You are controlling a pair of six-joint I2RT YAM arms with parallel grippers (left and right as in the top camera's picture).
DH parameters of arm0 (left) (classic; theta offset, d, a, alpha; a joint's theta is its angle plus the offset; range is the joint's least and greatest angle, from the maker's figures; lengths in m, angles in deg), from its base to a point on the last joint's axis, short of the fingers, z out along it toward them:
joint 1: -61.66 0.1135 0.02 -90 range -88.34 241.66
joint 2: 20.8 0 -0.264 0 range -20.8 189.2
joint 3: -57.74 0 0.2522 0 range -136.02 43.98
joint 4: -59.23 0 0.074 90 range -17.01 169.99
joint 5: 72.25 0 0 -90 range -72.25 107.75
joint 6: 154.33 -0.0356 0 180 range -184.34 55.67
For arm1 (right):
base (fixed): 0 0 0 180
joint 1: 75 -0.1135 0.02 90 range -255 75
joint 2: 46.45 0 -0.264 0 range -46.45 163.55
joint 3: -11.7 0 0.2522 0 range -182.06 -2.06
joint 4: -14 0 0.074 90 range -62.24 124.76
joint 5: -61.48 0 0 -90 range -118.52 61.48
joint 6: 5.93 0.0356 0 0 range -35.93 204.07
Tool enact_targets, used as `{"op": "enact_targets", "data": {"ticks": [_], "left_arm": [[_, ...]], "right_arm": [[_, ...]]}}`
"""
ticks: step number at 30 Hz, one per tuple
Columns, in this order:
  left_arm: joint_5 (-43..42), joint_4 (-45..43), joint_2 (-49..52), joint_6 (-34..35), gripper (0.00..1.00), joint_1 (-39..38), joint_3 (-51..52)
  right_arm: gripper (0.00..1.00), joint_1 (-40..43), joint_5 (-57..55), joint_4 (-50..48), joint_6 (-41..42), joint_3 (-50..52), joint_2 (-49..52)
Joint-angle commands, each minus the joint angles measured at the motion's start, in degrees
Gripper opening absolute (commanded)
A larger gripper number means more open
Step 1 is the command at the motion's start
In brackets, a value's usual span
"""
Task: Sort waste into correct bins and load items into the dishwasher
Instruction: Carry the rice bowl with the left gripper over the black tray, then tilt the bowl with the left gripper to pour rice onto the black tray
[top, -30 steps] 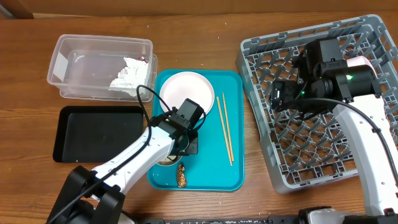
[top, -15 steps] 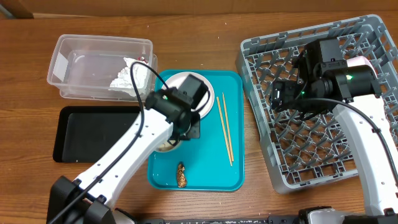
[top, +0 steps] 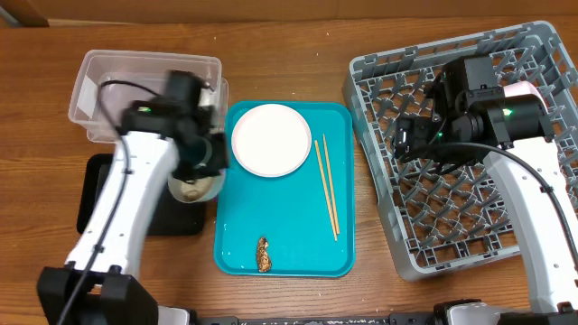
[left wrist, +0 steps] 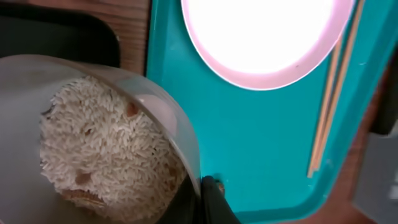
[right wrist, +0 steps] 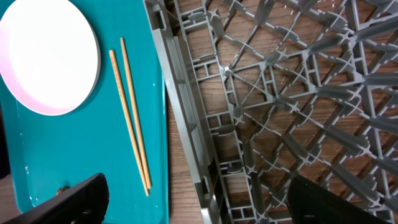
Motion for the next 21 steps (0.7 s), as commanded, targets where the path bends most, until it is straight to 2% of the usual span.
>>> {"op": "enact_targets", "data": {"ticks": [1, 7, 14, 21], "left_arm": [[-16.1, -0.4, -0.1, -12.9, 0.04, 8.3, 0.9], [-31.4, -2.3, -0.1, -22.8, 0.04, 22.1, 7.2], [-49.4, -7.8, -0.1, -30.1, 0.04, 35.5, 17.2], [-60.5, -8.0, -0.1, -38.9, 0.04, 43.2, 22.2]], "right_arm": [[0.94, 0.2, -0.2, -0.2, 0.1, -0.1, -0.1], [0.94, 0.2, -0.2, 0.0, 0.1, -0.1, -0.1], [0.94, 0.2, -0.1, 0.2, 0.1, -0.1, -0.1], [0.94, 0.2, -0.1, 0.2, 0.1, -0.1, -0.1]]}}
